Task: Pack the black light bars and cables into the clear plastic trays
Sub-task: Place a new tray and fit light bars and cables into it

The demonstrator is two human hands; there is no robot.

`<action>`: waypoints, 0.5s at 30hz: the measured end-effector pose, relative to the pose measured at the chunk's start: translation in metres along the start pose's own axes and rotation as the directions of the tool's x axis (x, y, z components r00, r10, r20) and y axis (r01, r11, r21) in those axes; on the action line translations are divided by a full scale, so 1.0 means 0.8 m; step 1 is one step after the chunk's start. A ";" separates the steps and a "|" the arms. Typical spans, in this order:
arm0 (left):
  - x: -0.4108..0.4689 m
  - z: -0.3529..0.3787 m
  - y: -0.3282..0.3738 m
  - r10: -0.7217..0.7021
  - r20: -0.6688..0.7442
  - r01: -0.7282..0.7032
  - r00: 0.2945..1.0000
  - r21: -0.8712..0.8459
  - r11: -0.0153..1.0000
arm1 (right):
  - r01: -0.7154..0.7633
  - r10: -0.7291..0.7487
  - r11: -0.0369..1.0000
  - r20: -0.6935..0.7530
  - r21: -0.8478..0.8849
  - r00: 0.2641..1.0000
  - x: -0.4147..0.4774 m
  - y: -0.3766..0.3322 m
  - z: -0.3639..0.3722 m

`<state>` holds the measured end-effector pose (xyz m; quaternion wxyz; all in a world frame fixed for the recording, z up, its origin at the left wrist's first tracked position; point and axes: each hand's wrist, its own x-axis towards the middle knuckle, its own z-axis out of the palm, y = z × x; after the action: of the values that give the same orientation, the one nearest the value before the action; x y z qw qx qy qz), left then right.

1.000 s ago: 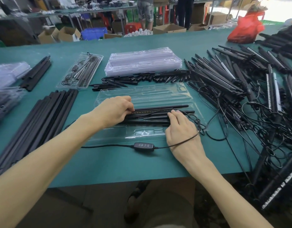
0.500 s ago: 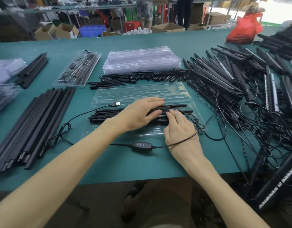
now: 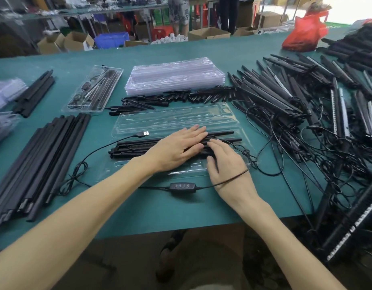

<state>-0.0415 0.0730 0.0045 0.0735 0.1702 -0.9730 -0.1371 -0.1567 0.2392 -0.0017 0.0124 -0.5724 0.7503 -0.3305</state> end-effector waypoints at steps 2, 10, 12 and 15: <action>0.000 -0.001 0.000 -0.005 0.007 0.005 1.000 -0.004 1.000 | -0.020 0.019 0.989 0.005 0.144 1.000 -0.002 0.000 -0.015; 0.000 0.005 -0.005 0.001 0.007 -0.001 1.000 0.026 1.000 | -0.081 -0.014 0.867 0.186 0.492 0.982 -0.044 0.017 -0.082; 0.001 0.005 -0.006 -0.006 0.005 0.006 1.000 -0.002 1.000 | -0.216 -0.047 0.754 0.379 0.620 0.924 -0.060 0.015 -0.093; 0.001 0.004 -0.006 -0.036 0.003 0.036 0.999 -0.108 0.993 | -0.326 -0.082 0.696 0.522 0.640 0.849 -0.078 0.020 -0.104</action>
<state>-0.0415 0.0689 0.0004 0.0797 0.1836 -0.9609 -0.1911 -0.1818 0.3353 0.0332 0.4528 -0.5362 0.5709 -0.4261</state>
